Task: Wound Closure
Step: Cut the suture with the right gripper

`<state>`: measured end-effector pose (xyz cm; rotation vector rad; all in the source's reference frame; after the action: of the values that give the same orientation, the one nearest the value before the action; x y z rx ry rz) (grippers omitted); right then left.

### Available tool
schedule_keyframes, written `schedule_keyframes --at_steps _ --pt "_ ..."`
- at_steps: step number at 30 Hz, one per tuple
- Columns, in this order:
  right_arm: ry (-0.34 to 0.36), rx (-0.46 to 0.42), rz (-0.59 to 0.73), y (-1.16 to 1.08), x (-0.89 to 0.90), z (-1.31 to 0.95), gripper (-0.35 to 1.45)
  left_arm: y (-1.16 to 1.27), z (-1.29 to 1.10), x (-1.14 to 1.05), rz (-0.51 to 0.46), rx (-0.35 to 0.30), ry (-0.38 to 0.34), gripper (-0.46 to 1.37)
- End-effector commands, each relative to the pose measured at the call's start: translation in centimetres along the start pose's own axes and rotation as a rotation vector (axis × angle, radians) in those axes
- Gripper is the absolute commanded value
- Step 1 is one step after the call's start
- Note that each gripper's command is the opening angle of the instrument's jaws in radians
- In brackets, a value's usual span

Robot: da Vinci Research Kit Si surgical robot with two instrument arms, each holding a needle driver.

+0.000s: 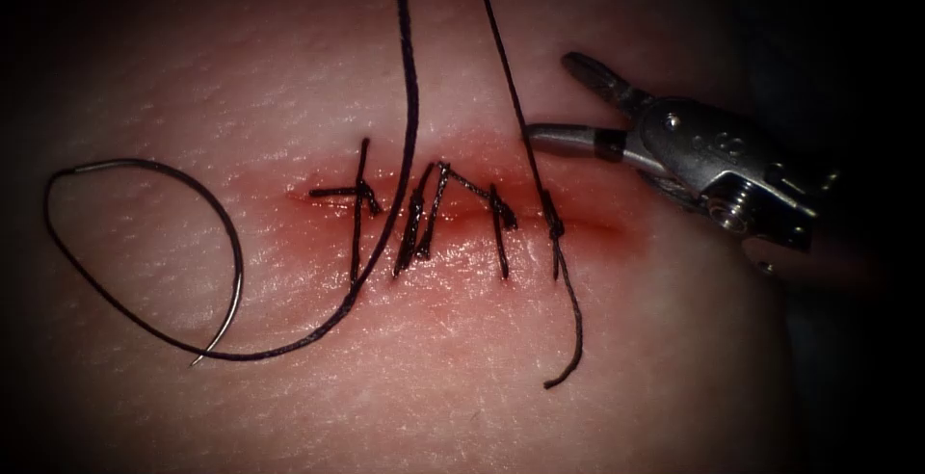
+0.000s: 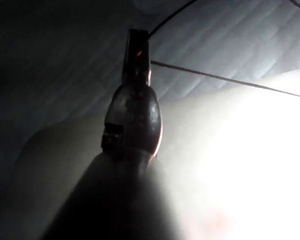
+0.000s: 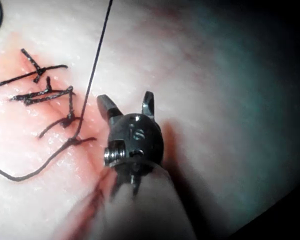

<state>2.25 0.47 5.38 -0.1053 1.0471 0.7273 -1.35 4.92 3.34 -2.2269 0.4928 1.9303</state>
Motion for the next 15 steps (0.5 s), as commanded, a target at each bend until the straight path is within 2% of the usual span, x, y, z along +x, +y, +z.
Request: schedule_keyframes --at_steps 1,9,15 --pt "0.000 0.011 0.000 -0.01 0.01 -0.06 1.19 0.00 -0.01 0.01 -0.001 -0.001 0.001 -0.35" --pt "0.000 0.032 0.001 -0.09 0.10 -0.40 1.18 -0.03 -0.02 0.02 0.002 0.003 -0.001 -0.35" --pt "-0.014 0.034 -0.003 -0.25 0.11 -0.44 1.26 -0.06 0.00 0.05 0.005 0.004 -0.002 -0.35"
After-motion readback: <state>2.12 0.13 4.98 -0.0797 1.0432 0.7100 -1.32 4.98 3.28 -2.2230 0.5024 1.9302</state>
